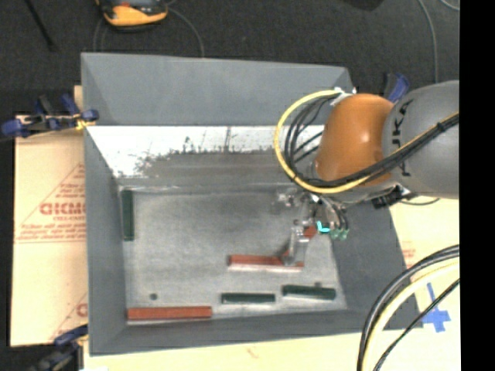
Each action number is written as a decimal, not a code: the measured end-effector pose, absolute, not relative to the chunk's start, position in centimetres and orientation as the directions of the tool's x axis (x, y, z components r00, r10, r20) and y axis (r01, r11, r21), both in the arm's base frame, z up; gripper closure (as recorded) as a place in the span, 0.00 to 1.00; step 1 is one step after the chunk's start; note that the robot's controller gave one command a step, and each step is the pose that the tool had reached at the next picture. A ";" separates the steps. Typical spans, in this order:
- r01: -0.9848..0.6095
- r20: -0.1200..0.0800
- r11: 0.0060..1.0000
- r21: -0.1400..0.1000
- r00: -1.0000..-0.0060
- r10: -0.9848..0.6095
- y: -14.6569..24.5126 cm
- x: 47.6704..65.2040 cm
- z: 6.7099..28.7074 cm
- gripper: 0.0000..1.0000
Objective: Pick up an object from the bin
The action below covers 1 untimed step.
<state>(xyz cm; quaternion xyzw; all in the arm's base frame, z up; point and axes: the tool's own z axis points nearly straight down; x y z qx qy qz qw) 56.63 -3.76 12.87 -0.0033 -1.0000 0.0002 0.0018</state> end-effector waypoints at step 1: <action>0.006 -0.004 1.000 -0.001 -1.000 0.006 -3.8 56.8 13.3 0.00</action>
Offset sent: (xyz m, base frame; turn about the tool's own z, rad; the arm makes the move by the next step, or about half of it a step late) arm -0.0257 -0.0204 -0.0587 -0.1745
